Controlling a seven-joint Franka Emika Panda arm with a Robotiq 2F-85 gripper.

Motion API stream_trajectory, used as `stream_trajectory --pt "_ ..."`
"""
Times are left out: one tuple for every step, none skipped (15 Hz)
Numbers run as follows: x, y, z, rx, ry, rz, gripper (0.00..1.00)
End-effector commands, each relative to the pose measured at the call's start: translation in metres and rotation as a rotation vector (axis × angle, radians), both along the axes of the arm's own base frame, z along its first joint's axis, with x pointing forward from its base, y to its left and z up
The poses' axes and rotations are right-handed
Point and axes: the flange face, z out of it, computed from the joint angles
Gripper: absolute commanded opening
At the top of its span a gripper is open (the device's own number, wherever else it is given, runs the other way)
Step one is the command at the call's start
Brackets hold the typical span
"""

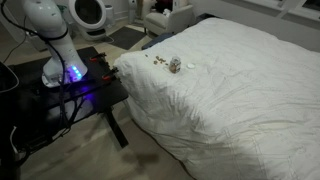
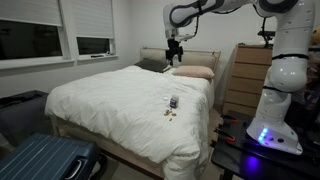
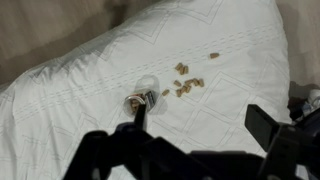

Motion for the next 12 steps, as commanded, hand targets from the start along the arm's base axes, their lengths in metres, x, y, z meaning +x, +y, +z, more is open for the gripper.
stream_trajectory --pt "0.025 -0.008 -0.007 0.014 0.015 0.028 1.00" --pt "0.028 -0.008 -0.014 0.014 0.022 0.037 1.00" --pt "0.030 -0.008 -0.023 0.006 0.032 0.045 1.00" --pt "0.031 -0.006 -0.034 0.004 0.045 0.048 1.00" --pt "0.032 -0.004 -0.045 0.004 0.056 0.048 1.00" --pt "0.034 -0.002 -0.055 0.006 0.064 0.049 1.00" --pt "0.035 0.001 -0.064 0.008 0.068 0.050 1.00" --pt "0.036 0.004 -0.072 0.009 0.071 0.053 1.00" --pt "0.038 0.008 -0.080 0.011 0.065 0.053 1.00" --pt "0.039 0.012 -0.087 0.011 0.058 0.055 1.00" --pt "0.039 0.016 -0.095 0.012 0.048 0.058 1.00" --pt "0.040 0.019 -0.101 0.011 0.037 0.061 1.00"
